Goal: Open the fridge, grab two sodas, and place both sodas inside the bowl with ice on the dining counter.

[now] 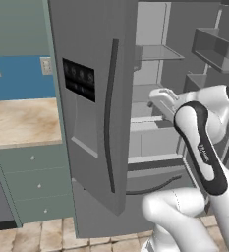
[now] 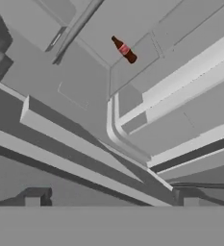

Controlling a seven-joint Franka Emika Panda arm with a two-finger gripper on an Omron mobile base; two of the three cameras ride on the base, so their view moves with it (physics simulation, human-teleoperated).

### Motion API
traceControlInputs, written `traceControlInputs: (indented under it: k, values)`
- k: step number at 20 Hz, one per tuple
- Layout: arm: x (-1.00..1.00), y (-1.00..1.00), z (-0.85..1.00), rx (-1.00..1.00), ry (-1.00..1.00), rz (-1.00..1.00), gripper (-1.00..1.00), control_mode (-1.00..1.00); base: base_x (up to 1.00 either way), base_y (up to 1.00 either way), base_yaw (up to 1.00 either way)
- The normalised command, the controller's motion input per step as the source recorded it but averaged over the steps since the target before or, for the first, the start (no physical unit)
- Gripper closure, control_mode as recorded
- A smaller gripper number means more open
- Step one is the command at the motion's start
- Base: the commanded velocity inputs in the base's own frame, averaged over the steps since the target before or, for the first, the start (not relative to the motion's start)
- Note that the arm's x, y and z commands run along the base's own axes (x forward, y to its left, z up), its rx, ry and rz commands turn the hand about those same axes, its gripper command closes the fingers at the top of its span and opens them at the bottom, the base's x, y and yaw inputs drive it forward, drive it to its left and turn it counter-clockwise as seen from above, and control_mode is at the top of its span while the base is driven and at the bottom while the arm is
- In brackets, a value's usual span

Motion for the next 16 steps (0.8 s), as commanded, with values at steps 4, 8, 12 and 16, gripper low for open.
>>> traceControlInputs:
  k: [4,8,12,16]
  values:
    - [0.36,0.02,-0.07,0.1,0.09,0.01,-1.0,-1.0,0.0,0.0,0.0]
    - [0.35,0.07,-0.08,0.07,0.11,0.0,-1.0,-1.0,0.0,0.0,0.0]
    - [0.37,0.18,-0.03,0.05,0.14,0.0,-1.0,-1.0,0.0,0.0,0.0]
    - [0.32,0.2,-0.05,0.06,0.13,0.0,-1.0,-1.0,0.0,0.0,0.0]
